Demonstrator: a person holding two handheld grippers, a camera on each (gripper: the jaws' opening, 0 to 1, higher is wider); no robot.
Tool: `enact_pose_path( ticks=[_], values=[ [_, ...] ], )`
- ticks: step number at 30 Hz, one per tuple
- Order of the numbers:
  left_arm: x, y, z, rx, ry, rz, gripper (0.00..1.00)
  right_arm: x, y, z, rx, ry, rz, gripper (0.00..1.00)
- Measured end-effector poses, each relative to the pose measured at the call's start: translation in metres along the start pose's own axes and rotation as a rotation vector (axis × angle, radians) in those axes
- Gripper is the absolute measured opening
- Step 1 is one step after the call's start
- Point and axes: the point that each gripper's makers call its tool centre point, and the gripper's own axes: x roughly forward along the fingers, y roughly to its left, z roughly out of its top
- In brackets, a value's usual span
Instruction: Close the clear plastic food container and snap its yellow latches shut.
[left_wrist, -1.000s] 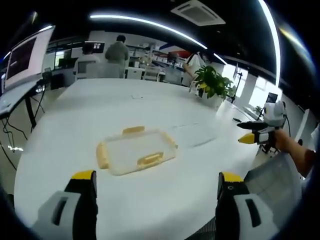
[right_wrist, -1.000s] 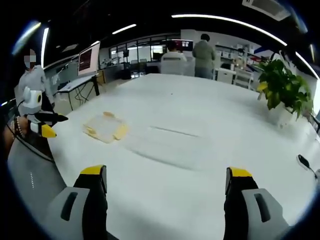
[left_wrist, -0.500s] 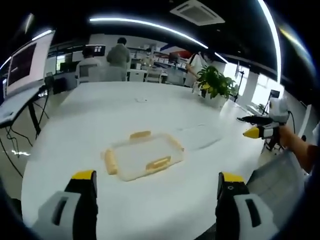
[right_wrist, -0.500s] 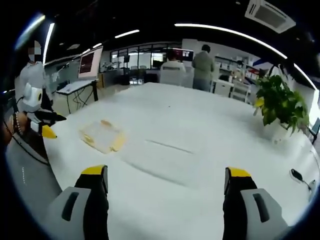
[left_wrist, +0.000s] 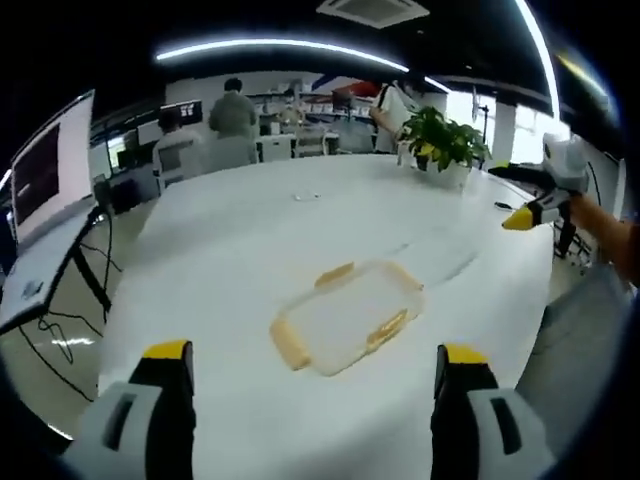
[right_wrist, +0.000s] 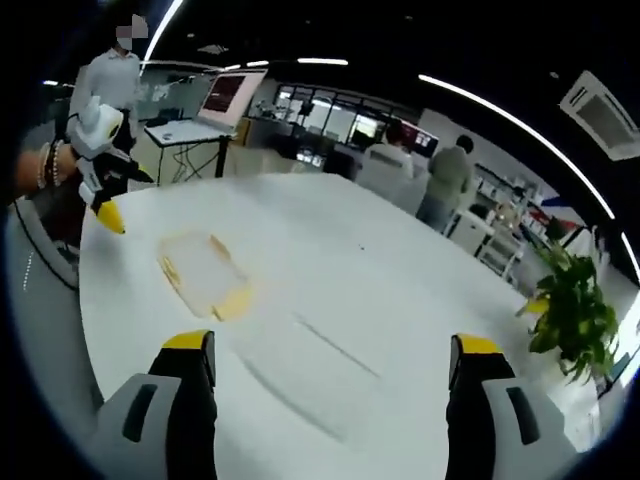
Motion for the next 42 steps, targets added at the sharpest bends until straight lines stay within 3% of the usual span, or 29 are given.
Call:
enact_pose_path(
  ticks=[7, 14, 18, 22, 26, 30, 35, 42],
  values=[
    [0.008, 0.015, 0.018, 0.108, -0.034, -0.025, 0.96, 0.029, 0.023, 0.014, -0.162, 0.015, 0.082, 0.95],
    [0.024, 0.034, 0.009, 0.284, 0.065, -0.024, 0.93, 0.056, 0.042, 0.024, -0.283, 0.026, 0.147, 0.95],
    [0.032, 0.033, 0.005, 0.347, 0.088, -0.042, 0.92, 0.067, 0.048, 0.026, -0.33, 0.032, 0.167, 0.94],
    [0.041, 0.04, 0.003, 0.458, 0.126, -0.026, 0.9, 0.078, 0.054, 0.028, -0.368, 0.038, 0.194, 0.94],
    [0.051, 0.037, 0.005, 0.53, 0.122, -0.059, 0.9, 0.088, 0.058, 0.031, -0.415, 0.042, 0.212, 0.94],
    [0.06, 0.038, 0.002, 0.661, 0.159, -0.072, 0.9, 0.098, 0.065, 0.032, -0.451, 0.051, 0.247, 0.94],
    [0.068, 0.035, 0.003, 0.695, 0.172, -0.091, 0.89, 0.11, 0.073, 0.027, -0.515, 0.077, 0.284, 0.92],
    [0.082, 0.027, -0.001, 0.73, 0.198, -0.149, 0.86, 0.125, 0.093, 0.015, -0.575, 0.129, 0.408, 0.92]
  ],
)
